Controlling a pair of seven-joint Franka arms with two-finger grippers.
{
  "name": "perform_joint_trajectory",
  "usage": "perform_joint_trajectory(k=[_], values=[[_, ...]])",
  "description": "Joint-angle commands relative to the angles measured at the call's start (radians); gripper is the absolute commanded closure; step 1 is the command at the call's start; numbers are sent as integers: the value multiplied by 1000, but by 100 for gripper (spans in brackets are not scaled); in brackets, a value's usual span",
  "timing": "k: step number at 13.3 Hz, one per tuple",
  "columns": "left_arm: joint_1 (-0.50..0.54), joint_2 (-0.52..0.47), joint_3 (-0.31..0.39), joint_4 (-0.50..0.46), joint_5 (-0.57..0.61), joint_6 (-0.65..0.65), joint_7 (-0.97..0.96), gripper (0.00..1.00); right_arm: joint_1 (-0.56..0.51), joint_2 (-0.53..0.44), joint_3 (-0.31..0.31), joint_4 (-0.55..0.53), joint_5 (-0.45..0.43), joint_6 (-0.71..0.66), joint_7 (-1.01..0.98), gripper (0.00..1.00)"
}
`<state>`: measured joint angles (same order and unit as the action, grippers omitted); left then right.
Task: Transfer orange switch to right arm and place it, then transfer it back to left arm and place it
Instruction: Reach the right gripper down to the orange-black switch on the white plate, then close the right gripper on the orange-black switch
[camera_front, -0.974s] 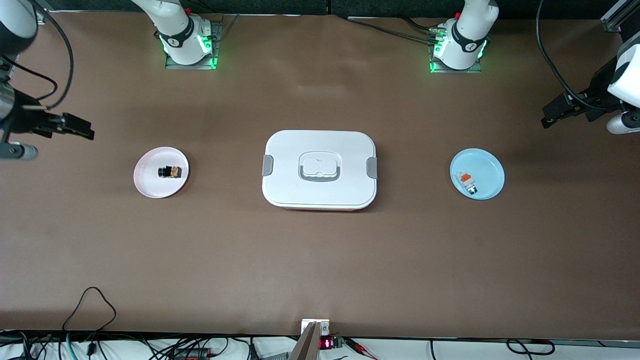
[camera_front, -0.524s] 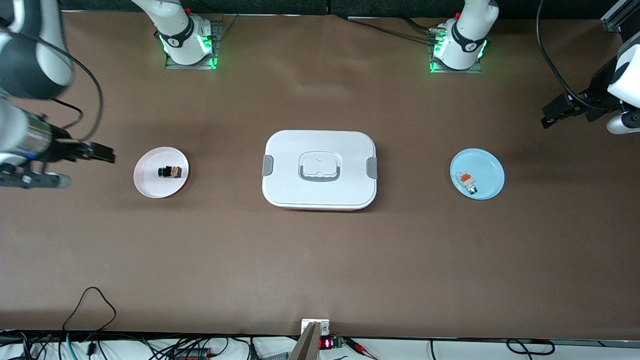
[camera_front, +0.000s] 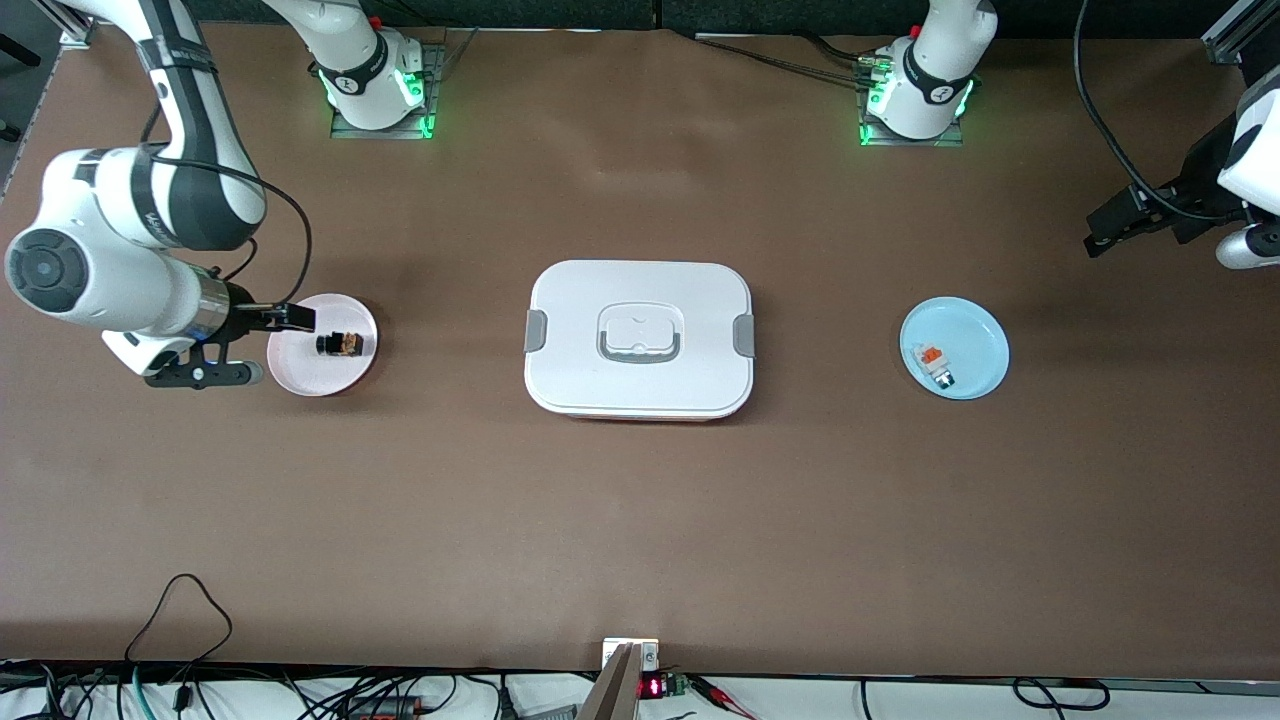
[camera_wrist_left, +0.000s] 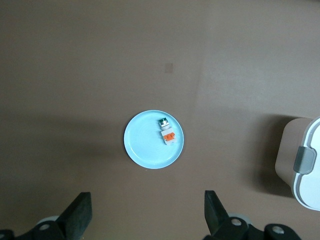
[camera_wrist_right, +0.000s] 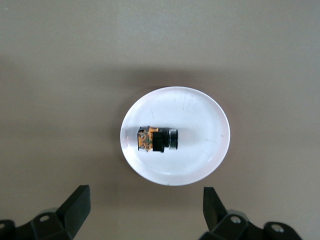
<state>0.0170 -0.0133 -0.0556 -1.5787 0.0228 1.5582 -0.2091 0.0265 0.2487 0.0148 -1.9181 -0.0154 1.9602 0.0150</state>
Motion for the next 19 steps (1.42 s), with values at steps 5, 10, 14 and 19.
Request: perform_joint_trajectory(k=[5, 10, 14, 19], values=[[-2, 16, -3, 34, 26, -17, -7, 1, -36, 27, 4, -160, -4, 209, 0, 0], [-2, 16, -3, 34, 25, -15, -7, 1, -33, 86, 8, -162, -8, 259, -9, 0], [-2, 18, -3, 34, 25, -15, -7, 1, -34, 127, 8, -159, -6, 310, -1, 0], [-2, 18, -3, 34, 28, -15, -7, 1, -28, 142, 10, -159, -6, 322, -4, 0]])
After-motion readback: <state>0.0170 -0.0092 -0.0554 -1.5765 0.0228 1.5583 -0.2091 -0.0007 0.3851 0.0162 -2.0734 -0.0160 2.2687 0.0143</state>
